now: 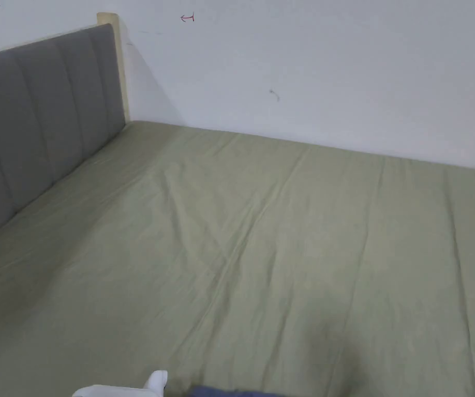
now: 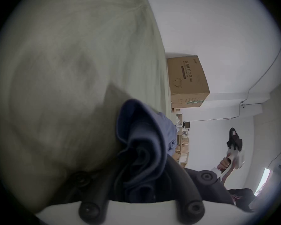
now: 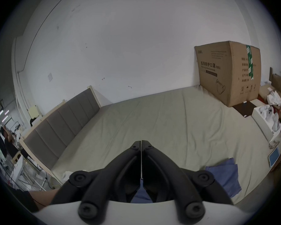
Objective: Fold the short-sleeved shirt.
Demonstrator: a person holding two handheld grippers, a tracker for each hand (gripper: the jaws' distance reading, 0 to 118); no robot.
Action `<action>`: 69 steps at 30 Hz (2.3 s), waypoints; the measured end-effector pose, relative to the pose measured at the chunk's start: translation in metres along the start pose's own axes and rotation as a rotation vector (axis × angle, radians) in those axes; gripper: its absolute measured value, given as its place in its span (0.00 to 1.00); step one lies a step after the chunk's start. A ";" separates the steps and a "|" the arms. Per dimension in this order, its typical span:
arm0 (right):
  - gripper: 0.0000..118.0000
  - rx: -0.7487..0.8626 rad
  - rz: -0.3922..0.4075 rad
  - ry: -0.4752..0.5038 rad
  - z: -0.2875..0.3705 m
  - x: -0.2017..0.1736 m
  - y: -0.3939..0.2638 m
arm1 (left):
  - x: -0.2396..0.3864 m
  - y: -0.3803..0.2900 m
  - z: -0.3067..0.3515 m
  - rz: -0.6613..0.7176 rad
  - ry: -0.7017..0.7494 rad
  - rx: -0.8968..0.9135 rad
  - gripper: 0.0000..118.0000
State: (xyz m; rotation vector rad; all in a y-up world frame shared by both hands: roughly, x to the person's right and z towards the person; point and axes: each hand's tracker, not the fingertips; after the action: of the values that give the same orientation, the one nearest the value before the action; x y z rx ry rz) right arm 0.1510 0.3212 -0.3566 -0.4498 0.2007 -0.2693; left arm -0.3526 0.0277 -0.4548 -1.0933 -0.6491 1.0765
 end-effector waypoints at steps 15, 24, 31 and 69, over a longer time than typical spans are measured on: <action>0.00 -0.039 -0.131 0.011 0.024 0.045 -0.032 | 0.128 -0.065 0.049 -0.375 0.535 0.175 0.03; 0.00 -0.027 -0.248 -0.041 0.065 0.091 -0.042 | 0.211 -0.106 -0.198 -0.441 0.203 -0.167 0.47; 0.00 -0.006 -0.259 -0.084 0.081 0.119 -0.047 | 0.235 -0.106 -0.199 -0.364 0.121 -0.152 0.94; 0.00 -0.046 -0.299 -0.074 0.072 0.157 -0.050 | 0.270 -0.136 -0.181 -0.640 0.038 -0.254 0.03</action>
State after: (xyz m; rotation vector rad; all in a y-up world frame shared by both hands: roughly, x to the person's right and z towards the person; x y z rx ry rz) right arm 0.3065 0.2596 -0.2909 -0.5348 0.0663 -0.5410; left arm -0.0468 0.1991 -0.4146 -1.0126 -1.0371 0.4275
